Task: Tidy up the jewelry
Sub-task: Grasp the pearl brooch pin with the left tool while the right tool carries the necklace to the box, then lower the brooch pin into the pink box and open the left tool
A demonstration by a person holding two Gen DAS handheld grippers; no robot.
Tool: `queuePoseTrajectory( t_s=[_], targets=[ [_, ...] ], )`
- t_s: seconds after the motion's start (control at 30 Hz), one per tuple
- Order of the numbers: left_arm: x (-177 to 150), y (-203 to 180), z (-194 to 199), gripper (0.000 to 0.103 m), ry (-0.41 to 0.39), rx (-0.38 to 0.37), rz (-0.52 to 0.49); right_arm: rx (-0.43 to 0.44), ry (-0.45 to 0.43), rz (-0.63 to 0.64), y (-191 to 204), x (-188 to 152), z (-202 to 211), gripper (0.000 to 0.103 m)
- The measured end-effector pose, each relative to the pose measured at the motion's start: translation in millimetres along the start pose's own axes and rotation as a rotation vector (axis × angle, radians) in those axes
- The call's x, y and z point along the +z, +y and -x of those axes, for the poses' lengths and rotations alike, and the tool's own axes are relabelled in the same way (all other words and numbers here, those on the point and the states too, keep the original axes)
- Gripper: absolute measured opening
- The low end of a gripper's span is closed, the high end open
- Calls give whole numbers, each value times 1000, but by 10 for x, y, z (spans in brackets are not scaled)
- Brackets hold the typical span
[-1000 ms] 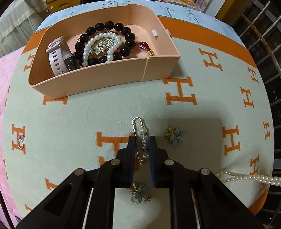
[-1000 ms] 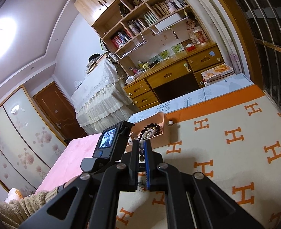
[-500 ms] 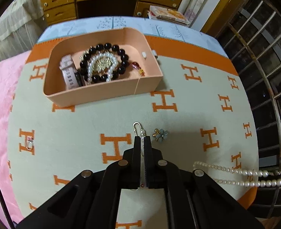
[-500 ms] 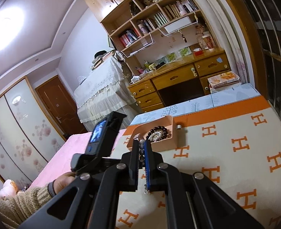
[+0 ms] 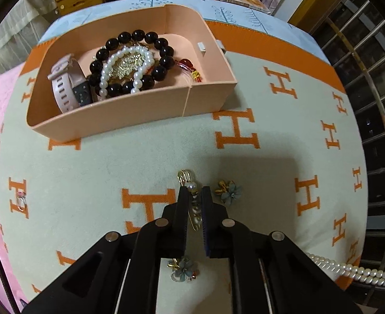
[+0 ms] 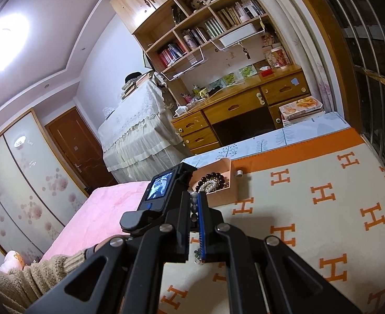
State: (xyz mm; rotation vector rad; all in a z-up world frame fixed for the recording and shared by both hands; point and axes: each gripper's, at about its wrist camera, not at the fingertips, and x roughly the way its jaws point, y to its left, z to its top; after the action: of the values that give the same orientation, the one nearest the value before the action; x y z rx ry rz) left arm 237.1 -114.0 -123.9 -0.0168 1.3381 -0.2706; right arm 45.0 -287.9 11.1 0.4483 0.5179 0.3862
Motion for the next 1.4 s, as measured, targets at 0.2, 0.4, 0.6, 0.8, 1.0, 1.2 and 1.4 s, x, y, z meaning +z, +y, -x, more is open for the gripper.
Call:
queuePoseTrajectory(
  t_s=[0.2,0.4,0.6,0.8,1.0,1.2,1.4],
  targets=[
    [3,-109,-38,17,8,68,-50,6,5,-15,-52,-10,-10,5],
    [21,-152,-58,11,-10,84,-67,4,5,-34,-120,-17,-3,5],
    [2,-110,-1,11,-17,48,-52,1,6,-38,-147,-24,4,5],
    [-17,-7,241,11,-43,22,-66,8,18,-18,-99,9,-25,5],
    [34,81,622,11,-97,14,-72,47,41,22,93,298,-241,5],
    [260,253,1122,11,-198,41,-61,85,55,48,298,778,-671,5],
    [586,551,1384,11,-272,36,-16,47,54,64,349,1079,-1193,5]
  ],
)
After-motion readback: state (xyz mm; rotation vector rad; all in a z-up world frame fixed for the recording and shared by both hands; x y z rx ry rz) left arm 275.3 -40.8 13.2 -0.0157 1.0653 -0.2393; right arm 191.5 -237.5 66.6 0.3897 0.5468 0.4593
